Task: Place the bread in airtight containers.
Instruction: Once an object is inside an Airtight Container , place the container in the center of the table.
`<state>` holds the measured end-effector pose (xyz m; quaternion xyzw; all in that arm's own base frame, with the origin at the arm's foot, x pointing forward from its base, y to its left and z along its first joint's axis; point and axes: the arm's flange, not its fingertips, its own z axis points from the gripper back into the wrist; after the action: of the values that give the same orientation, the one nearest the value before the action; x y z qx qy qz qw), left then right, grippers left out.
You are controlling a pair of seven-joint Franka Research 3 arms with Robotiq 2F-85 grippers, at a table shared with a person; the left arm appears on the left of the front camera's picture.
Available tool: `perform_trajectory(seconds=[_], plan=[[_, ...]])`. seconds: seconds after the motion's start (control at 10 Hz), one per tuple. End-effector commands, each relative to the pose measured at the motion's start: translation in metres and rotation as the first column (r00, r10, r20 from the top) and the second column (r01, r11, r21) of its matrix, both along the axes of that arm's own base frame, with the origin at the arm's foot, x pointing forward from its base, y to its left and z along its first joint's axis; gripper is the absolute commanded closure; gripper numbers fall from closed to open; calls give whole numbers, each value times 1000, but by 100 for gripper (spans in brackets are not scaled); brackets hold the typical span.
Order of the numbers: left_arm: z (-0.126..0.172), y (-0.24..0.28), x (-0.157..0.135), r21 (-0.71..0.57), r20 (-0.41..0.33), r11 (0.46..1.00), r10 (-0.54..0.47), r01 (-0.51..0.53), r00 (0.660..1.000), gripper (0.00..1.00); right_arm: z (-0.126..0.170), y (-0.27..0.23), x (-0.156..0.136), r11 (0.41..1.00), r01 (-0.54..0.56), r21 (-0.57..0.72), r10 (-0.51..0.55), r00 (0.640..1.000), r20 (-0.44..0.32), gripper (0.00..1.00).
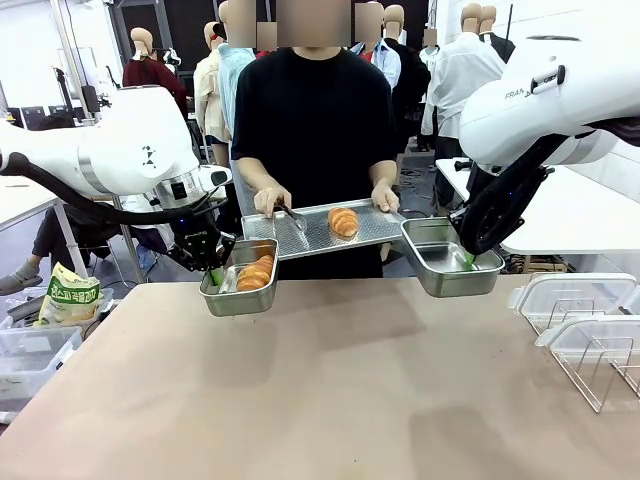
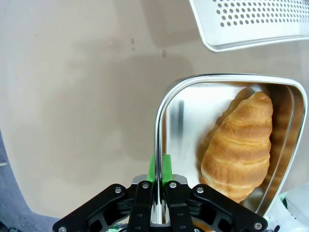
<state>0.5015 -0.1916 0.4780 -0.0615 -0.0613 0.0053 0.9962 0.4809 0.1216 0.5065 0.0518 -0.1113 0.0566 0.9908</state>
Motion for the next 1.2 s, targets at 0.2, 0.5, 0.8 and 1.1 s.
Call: perform_trajectory(seconds=[0.2, 0.5, 0.8, 1.1], plan=[[4, 1, 2, 2, 9, 1000, 1, -1, 1000, 100, 2, 0, 1, 1000, 3, 2, -3, 1000, 3, 100], [4, 1, 2, 2, 9, 1000, 1, -1, 1000, 100, 2, 0, 1, 1000, 3, 2, -3, 1000, 3, 100], [0, 0, 0, 0, 0, 1000, 0, 0, 1000, 100, 2, 0, 1, 1000, 3, 2, -3, 1000, 3, 100], [-62, -9, 24, -18, -25, 999, 44, -44, 999, 100, 2, 0, 1, 1000, 3, 2, -3, 1000, 3, 100]])
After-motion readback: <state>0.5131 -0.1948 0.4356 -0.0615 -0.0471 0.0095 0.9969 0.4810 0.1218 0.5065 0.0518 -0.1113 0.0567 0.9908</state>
